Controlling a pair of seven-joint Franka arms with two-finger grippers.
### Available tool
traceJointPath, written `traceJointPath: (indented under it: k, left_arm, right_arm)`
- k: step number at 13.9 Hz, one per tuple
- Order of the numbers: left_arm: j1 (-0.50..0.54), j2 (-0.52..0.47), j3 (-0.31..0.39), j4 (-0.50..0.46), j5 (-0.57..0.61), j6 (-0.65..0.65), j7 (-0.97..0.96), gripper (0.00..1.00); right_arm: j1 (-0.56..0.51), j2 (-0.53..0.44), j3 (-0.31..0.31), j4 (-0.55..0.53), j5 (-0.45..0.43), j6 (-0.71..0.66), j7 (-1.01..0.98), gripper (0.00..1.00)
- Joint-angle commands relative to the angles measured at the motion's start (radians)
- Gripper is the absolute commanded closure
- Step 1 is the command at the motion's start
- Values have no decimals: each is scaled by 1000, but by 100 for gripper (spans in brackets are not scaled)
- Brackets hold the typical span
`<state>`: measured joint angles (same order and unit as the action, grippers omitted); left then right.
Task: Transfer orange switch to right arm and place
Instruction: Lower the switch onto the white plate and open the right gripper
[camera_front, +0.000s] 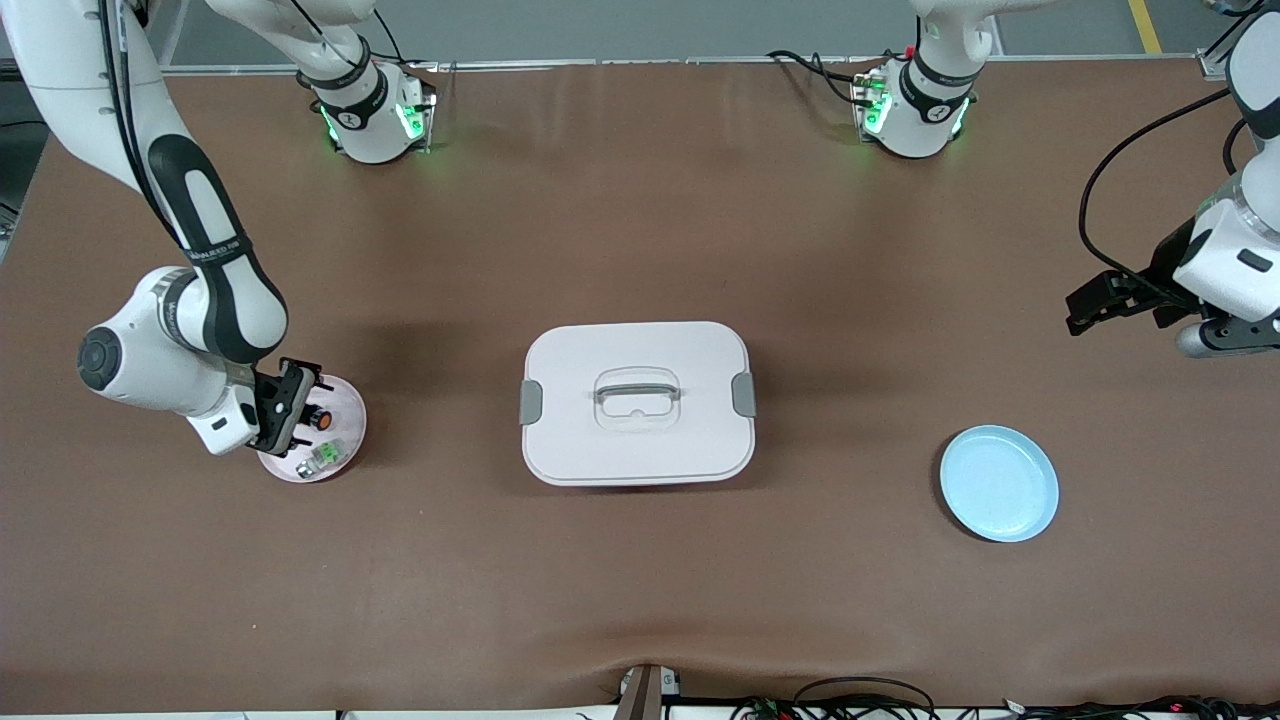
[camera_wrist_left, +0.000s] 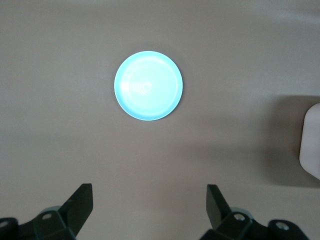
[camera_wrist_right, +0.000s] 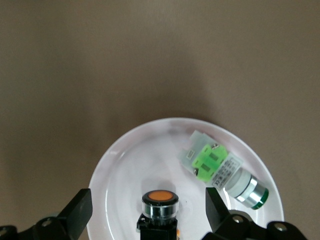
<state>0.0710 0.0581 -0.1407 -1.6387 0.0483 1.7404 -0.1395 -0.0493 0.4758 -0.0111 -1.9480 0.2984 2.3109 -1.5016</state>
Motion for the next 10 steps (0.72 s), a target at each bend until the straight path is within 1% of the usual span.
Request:
traceJointPath:
  k: [1,2,3,6,8,9,10]
  left_arm:
    - [-103,5,103,19,-4,-21,6,0]
    - [-129,5,134,17,-5,-21,6,0]
    - [-131,5,138,17,-5,-21,8,0]
    - [-129,2,139,10,-5,-22,8,0]
    - [-128,-6,139,-6,-7,-41,6,0]
    - [-126,-12,139,-15,-7,-51,6,0]
    - [-126,-27,139,-33,-7,-56,8,0]
  right_arm:
    - [25,-25,-7,46,10,-88,105,0]
    - [41,-29,-12,66,4,-125,168,0]
    - [45,-31,-12,89,-21,-158,235,0]
    - [48,-81,-7,185,-163,-310,516,0]
    - [61,-97,-7,303,-261,-472,706,0]
    - [62,-98,-6,361,-290,-549,786,0]
    - [58,-98,-7,415,-297,-603,863,0]
